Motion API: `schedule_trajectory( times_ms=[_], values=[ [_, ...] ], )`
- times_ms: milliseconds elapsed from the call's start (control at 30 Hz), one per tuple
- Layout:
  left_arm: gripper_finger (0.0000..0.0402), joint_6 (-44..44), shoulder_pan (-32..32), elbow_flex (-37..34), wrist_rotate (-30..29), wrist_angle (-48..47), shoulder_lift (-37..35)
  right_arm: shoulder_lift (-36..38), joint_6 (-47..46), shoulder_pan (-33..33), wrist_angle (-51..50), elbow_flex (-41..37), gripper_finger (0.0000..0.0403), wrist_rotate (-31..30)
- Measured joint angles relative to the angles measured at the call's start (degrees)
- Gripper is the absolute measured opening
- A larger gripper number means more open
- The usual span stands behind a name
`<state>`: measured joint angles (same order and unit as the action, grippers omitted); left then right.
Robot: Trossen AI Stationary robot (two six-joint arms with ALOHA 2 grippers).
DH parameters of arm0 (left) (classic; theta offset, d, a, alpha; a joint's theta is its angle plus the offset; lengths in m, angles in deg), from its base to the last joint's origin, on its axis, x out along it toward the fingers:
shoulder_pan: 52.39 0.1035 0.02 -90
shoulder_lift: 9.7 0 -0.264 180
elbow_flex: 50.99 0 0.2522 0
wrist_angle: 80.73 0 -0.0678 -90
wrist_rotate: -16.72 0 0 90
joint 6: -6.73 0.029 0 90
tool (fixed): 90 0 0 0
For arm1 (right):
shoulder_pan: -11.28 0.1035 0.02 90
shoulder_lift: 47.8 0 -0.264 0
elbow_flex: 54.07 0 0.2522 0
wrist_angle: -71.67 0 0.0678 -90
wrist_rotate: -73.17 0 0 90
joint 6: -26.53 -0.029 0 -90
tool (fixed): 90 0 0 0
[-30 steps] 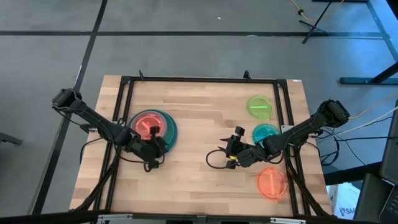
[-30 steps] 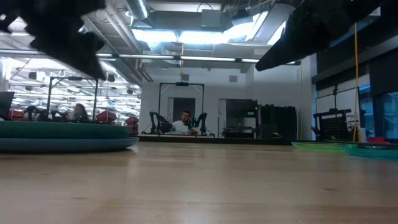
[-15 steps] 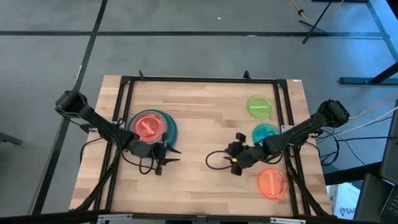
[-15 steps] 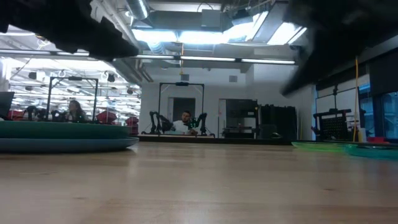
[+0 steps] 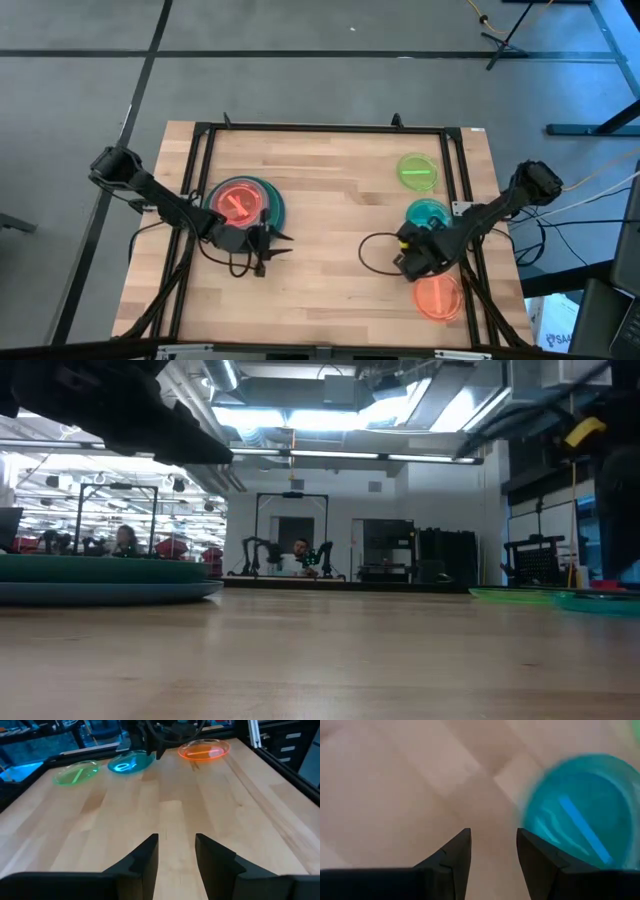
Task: Stack plastic plates
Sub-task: Stack the small blue plate on top of the small orange plate
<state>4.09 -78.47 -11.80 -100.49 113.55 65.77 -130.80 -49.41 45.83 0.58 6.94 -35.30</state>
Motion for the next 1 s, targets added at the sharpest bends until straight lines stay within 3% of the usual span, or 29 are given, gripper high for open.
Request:
schedule_trajectory(
  times_ms=[300, 567, 900, 1000],
  values=[
    [0.0123, -1.27, 0.2, 0.02, -0.15, -0.1, -0.02, -0.61, -5.5, -0.57, 0.98, -7.9, 0.0149, -1.08],
    [0.0123, -1.29, 1.05, 0.02, -1.28, -0.12, -0.02, -0.31, -5.26, -0.84, 10.3, -14.36, 0.0142, -2.51],
    [0.0123, -1.48, 1.32, 0.02, -1.28, -0.12, -0.02, -0.46, -1.79, -0.73, 12.03, -14.68, 0.0015, -4.69],
    [0.0123, -1.48, 1.31, 0.02, -1.28, -0.12, -0.02, -0.46, 1.47, -0.75, 13.38, -14.53, 0.0007, -5.77]
  ],
)
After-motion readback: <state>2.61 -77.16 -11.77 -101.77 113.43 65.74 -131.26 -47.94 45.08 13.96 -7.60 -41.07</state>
